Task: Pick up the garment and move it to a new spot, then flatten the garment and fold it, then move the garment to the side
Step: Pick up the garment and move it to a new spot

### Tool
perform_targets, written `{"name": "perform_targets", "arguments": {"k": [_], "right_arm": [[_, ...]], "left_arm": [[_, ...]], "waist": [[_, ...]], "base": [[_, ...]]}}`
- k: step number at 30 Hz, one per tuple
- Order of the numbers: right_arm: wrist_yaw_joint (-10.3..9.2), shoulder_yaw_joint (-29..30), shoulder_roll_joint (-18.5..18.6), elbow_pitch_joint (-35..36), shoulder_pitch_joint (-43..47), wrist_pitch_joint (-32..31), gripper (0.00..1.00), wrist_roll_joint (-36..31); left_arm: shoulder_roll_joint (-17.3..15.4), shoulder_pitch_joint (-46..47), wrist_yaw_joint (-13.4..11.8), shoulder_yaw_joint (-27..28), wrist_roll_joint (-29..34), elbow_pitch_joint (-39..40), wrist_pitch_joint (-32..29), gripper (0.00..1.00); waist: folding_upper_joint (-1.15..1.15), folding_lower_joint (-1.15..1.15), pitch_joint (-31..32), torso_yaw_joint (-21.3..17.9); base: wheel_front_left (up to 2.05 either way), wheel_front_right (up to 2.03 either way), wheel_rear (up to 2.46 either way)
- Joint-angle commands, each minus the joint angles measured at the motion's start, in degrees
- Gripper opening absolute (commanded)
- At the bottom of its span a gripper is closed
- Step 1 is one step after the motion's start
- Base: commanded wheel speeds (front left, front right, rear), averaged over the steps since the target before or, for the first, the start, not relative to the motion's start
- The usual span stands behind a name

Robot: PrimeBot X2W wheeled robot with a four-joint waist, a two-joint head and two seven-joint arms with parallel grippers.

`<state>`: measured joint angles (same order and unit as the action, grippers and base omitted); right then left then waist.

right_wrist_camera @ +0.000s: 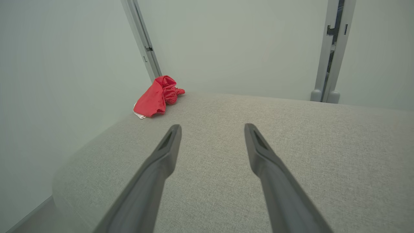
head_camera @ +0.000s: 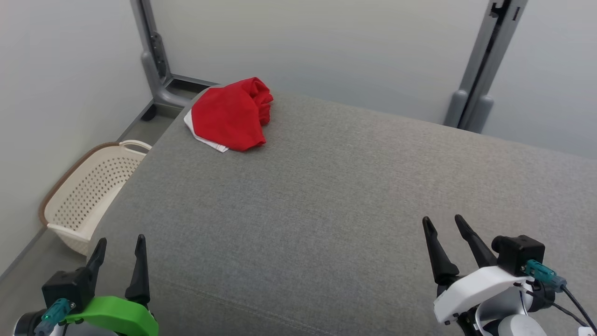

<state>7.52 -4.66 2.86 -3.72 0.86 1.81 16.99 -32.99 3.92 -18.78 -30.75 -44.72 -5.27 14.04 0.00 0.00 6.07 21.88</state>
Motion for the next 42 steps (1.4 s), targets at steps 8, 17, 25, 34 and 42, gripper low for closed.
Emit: {"name": "perform_targets", "arguments": {"k": [8, 17, 25, 34, 42], "right_arm": [[-0.06, -1.52, 0.11, -1.56, -2.46, 0.77, 1.0, 0.17], [-0.06, 0.02, 0.11, -1.72, -1.07, 1.2, 1.0, -0.01], [-0.06, 2.47, 0.14, 1.89, -2.02, -0.72, 1.0, -2.16], [-0.06, 5.13, 0.14, 6.8, -5.67, -3.09, 1.0, -5.03], [-0.05, 6.37, 0.11, 9.41, -10.44, -3.45, 1.0, -6.12]], "left_arm": [[-0.22, -1.84, -1.32, 1.55, 0.34, 2.01, 0.68, 1.0], [-1.51, 2.03, 0.6, 0.6, 1.02, 3.08, -1.68, 1.0], [-6.67, 15.24, 4.77, 1.69, 1.64, 6.08, -9.61, 1.0], [-11.01, 35.81, 11.51, 4.2, -2.97, -2.64, -24.77, 1.0], [-13.34, 46.95, 11.81, 5.74, -4.93, -15.19, -34.32, 1.0]], "waist": [[0.0, 0.0, -1.49, 4.31], [0.0, 0.0, -1.19, 3.59], [0.0, 0.0, -4.69, -2.44], [0.0, 0.0, -13.54, -12.31], [0.0, 0.0, -23.04, -20.74]], "base": [[0.0, 0.0, 0.0], [0.0, 0.0, 0.0], [0.0, 0.0, 0.0], [0.0, 0.0, 0.0], [0.0, 0.0, 0.0]]}}
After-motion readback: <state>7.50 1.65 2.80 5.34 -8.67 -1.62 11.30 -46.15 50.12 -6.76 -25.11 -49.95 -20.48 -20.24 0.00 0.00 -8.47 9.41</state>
